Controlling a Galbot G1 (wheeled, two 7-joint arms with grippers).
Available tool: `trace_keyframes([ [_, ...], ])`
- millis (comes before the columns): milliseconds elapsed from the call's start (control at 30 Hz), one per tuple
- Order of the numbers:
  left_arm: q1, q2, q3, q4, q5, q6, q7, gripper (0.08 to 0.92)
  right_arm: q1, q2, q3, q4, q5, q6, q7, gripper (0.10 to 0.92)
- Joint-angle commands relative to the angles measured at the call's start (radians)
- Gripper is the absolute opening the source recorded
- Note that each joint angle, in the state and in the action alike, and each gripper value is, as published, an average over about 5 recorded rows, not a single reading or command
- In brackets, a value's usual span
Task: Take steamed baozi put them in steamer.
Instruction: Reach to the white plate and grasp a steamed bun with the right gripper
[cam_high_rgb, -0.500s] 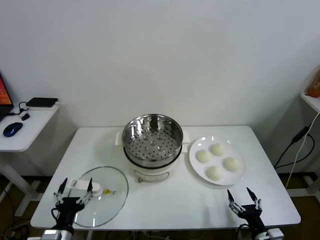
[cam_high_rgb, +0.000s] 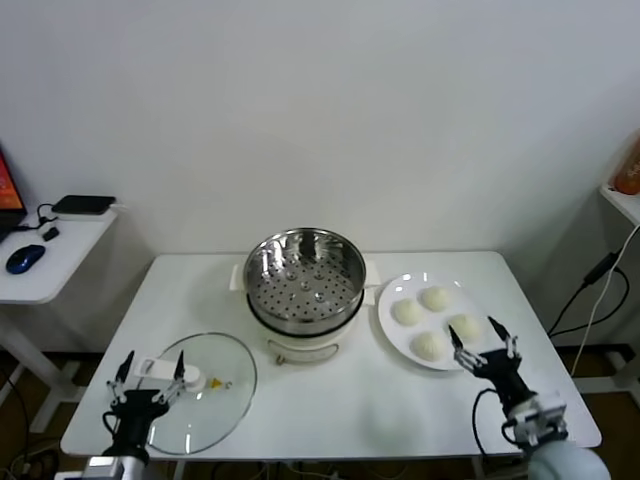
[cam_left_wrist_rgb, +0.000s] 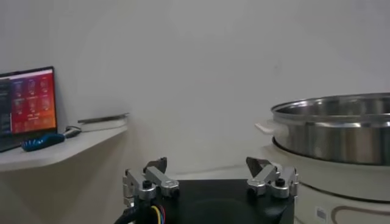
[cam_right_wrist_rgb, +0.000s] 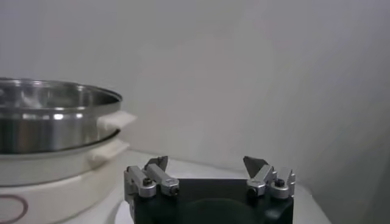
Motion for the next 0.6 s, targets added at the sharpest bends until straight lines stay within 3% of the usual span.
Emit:
trace_keyframes([
  [33, -0.005, -0.01, 0.002, 0.007, 0.055, -0.036, -0.006, 0.823, 0.194, -0.177, -0.045, 0.058, 0.005, -0.248, -0.084, 0.823],
  [333, -0.017, -0.008, 0.013, 0.029, 0.04, -0.048, -0.012, 0.823, 0.6, -0.382, -0.336, -0.072, 0.076, -0.366, -0.263, 0.823],
  [600, -0.016, -0.017, 0.03, 0.043, 0.041, -0.06, -0.023, 0.823, 1.059, -0.393, -0.777, -0.292, 0.045, -0.318, -0.43, 0.823],
])
